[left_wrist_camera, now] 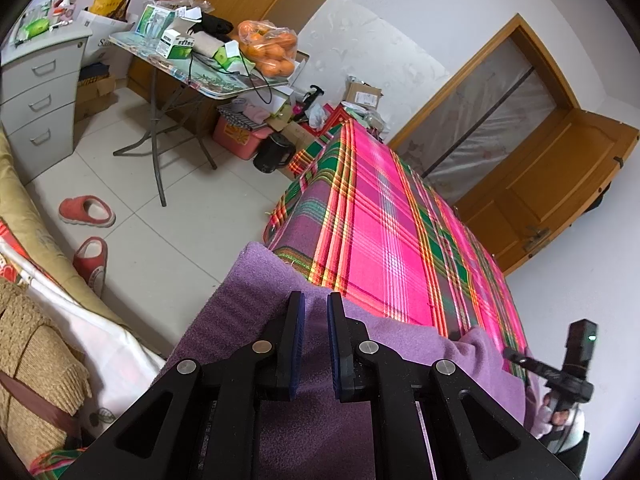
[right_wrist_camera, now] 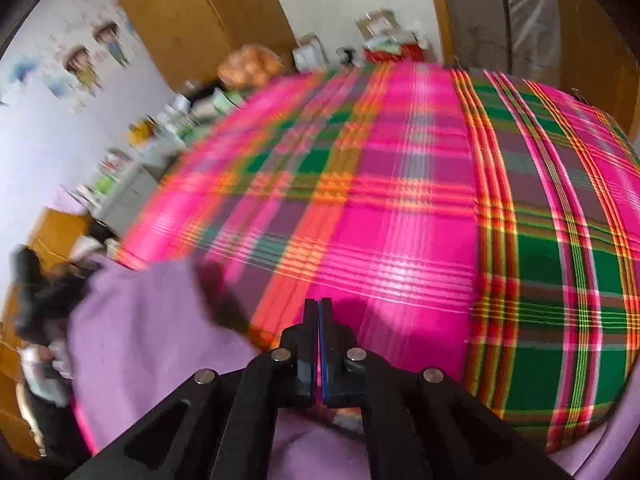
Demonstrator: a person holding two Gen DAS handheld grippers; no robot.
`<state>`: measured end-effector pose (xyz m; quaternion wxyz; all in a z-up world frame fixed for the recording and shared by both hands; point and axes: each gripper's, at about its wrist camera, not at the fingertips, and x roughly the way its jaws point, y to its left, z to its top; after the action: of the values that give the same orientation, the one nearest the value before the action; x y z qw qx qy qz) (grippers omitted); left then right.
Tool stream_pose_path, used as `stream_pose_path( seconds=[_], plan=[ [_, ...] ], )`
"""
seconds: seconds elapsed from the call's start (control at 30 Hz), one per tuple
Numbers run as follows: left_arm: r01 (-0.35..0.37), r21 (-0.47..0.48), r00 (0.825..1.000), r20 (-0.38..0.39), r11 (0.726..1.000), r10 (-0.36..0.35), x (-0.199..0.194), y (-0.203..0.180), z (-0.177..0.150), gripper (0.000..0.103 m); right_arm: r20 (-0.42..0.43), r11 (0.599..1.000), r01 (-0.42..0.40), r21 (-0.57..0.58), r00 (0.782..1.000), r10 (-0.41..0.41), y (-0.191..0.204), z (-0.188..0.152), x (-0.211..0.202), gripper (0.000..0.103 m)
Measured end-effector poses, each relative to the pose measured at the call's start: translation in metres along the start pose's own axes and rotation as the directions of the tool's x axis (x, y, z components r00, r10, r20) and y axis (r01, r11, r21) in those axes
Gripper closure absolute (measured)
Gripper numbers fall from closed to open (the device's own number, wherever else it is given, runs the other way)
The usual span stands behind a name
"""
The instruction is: Fold clothes
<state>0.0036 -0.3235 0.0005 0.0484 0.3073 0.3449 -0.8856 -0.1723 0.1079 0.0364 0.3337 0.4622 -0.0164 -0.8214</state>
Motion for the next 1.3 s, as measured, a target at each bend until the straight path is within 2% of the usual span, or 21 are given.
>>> stream_pose_path(
  seconds=[0.07,0.13,0.2,0.27,0.3,0.33,0.37,0.4,0.43,0.5,0.63,0.77,0.8,0.83,0.9,0.93,1.07,1.1,1.13,1.27,1.3],
  plan=[
    [-0.002,0.001,1.000,0.004,1.000,0.002,-0.001,0.000,0.000,0.092,0.054,0.998,-0.067,-0.019,0.996,0.068,0.013,-0.005,-0.018,0.099],
    [-0.004,0.011,1.000,0.016,1.000,0.004,-0.005,-0.001,0.000,0.091,0.057,0.986,-0.149,-0.073,0.987,0.153,0.035,-0.013,-0.024,0.091],
    [-0.012,0.032,0.999,0.034,0.999,0.011,-0.011,-0.004,0.001,0.091,0.022,0.979,-0.170,-0.113,0.985,0.174,0.052,-0.017,-0.020,0.089],
    [-0.028,0.051,0.997,0.076,0.998,0.024,-0.022,-0.005,0.005,0.090,-0.020,0.976,-0.158,-0.148,0.987,0.157,0.066,-0.020,-0.009,0.089],
    [-0.039,0.054,0.994,0.100,0.998,0.034,-0.027,-0.004,0.009,0.081,-0.026,0.977,-0.154,-0.148,0.988,0.152,0.068,-0.020,-0.004,0.088],
    [-0.058,0.059,0.991,0.122,0.997,0.050,-0.032,-0.002,0.015,0.074,-0.031,0.977,-0.151,-0.147,0.988,0.148,0.070,-0.020,0.000,0.081],
    [-0.079,0.067,0.989,0.131,0.995,0.070,-0.034,0.000,0.021,0.058,-0.027,0.978,-0.155,-0.141,0.988,0.153,0.070,-0.017,0.002,0.070],
    [-0.095,0.077,0.990,0.116,0.992,0.085,-0.033,0.004,0.027,0.049,-0.023,0.978,-0.159,-0.135,0.987,0.158,0.071,-0.014,0.004,0.066],
    [-0.108,0.086,0.991,0.084,0.990,0.100,-0.029,0.007,0.032,0.049,-0.016,0.976,-0.171,-0.135,0.985,0.171,0.072,-0.008,0.007,0.062],
    [-0.123,0.103,0.992,0.008,0.987,0.122,-0.017,0.013,0.037,0.049,-0.015,0.975,-0.179,-0.128,0.984,0.179,0.075,0.000,0.014,0.062],
    [-0.098,0.137,0.985,-0.128,0.986,0.115,0.008,0.017,0.038,0.049,-0.043,0.978,-0.192,-0.080,0.981,0.189,0.072,0.019,0.037,0.062],
    [-0.091,0.132,0.980,-0.167,0.987,0.113,0.016,0.018,0.034,0.049,-0.109,0.983,-0.184,-0.018,0.977,0.181,0.067,0.028,0.066,0.061],
    [-0.091,0.134,0.980,-0.163,0.987,0.112,0.016,0.018,0.033,0.056,-0.130,0.984,-0.177,-0.012,0.976,0.174,0.066,0.028,0.072,0.061],
    [-0.086,0.136,0.982,-0.154,0.987,0.107,0.016,0.018,0.032,0.062,-0.129,0.984,-0.174,-0.026,0.977,0.169,0.067,0.028,0.074,0.064],
    [-0.079,0.140,0.986,-0.134,0.987,0.097,0.015,0.017,0.029,0.070,-0.138,0.984,-0.172,-0.044,0.977,0.165,0.068,0.027,0.077,0.096],
    [-0.083,0.133,0.988,-0.117,0.988,0.099,0.013,0.018,0.029,0.072,-0.134,0.984,-0.178,-0.018,0.976,0.174,0.064,0.025,0.076,0.101],
    [-0.074,0.062,0.995,-0.067,0.995,0.078,0.004,0.028,0.028,0.076,-0.085,0.982,-0.176,0.061,0.980,0.181,0.044,0.024,0.070,0.101],
    [-0.071,0.045,0.995,-0.065,0.996,0.073,0.004,0.031,0.028,0.076,-0.079,0.985,-0.158,0.070,0.983,0.163,0.039,0.025,0.072,0.103],
    [-0.068,0.031,0.995,-0.067,0.997,0.070,0.004,0.034,0.028,0.076,-0.070,0.994,-0.090,0.067,0.993,0.094,0.033,0.025,0.072,0.103],
    [-0.067,0.031,0.992,-0.103,0.997,0.070,0.009,0.035,0.031,0.075,-0.036,0.987,-0.095,0.127,0.994,0.100,0.017,0.025,0.060,0.102],
    [-0.070,0.041,0.992,-0.101,0.997,0.074,0.009,0.033,0.030,0.074,-0.021,0.988,-0.114,0.102,0.993,0.116,0.023,0.024,0.052,0.101]
  ],
)
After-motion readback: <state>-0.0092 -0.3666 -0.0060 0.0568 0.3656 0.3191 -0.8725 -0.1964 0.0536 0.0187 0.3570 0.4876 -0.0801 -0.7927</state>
